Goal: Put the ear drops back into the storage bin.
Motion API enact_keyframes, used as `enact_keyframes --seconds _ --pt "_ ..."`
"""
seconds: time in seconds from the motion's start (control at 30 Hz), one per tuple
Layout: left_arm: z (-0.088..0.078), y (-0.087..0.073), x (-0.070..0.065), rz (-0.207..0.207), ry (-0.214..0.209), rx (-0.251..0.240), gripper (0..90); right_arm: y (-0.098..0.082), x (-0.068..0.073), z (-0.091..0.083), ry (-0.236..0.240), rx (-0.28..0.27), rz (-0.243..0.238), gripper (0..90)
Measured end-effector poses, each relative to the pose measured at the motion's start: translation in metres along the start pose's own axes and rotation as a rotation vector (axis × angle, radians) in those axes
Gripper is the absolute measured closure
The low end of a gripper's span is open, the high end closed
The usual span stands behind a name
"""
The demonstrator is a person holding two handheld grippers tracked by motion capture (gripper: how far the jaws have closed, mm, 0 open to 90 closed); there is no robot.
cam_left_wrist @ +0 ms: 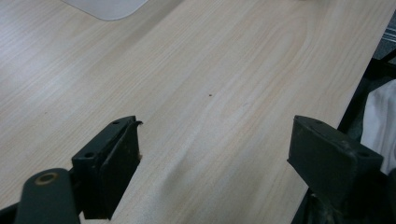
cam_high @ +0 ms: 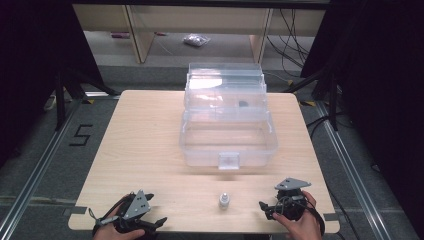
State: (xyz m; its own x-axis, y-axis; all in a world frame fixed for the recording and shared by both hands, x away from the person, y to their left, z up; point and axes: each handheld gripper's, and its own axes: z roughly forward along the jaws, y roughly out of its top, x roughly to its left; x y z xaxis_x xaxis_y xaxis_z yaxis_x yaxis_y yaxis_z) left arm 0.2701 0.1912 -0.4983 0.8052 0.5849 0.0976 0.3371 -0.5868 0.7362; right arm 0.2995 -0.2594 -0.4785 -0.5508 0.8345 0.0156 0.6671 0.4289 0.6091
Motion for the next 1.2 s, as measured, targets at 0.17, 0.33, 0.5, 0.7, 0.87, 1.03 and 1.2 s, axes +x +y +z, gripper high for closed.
enact_keyframes --seconds 0.17,0.33,0.5,0.7,0.87,1.03,1.2 --pt "0.001 0.000 0.000 0.000 -0.001 -0.011 16.1 0.001 0.001 0.000 0.009 -0.003 -0.004 16.0" --pt "0.001 0.000 0.001 0.015 0.009 0.010 16.0 0.002 0.004 -0.001 0.017 0.010 0.010 16.2" --pt "0.002 0.000 0.001 0.006 0.002 0.007 16.1 0.004 0.003 0.001 0.039 0.004 -0.041 16.2" --pt "0.002 0.000 0.001 0.007 0.004 0.009 16.0 0.006 0.008 0.000 0.037 0.013 -0.035 16.7" --pt "0.002 0.000 0.000 0.007 0.005 0.010 16.1 0.008 0.013 -0.004 0.053 0.034 -0.028 17.0" --pt "0.002 -0.001 0.000 0.002 0.001 -0.002 16.0 0.011 0.016 -0.005 0.060 0.043 -0.034 17.3" --pt "0.002 -0.001 0.001 0.006 0.002 0.003 16.1 0.014 0.021 -0.005 0.069 0.050 -0.050 17.8"
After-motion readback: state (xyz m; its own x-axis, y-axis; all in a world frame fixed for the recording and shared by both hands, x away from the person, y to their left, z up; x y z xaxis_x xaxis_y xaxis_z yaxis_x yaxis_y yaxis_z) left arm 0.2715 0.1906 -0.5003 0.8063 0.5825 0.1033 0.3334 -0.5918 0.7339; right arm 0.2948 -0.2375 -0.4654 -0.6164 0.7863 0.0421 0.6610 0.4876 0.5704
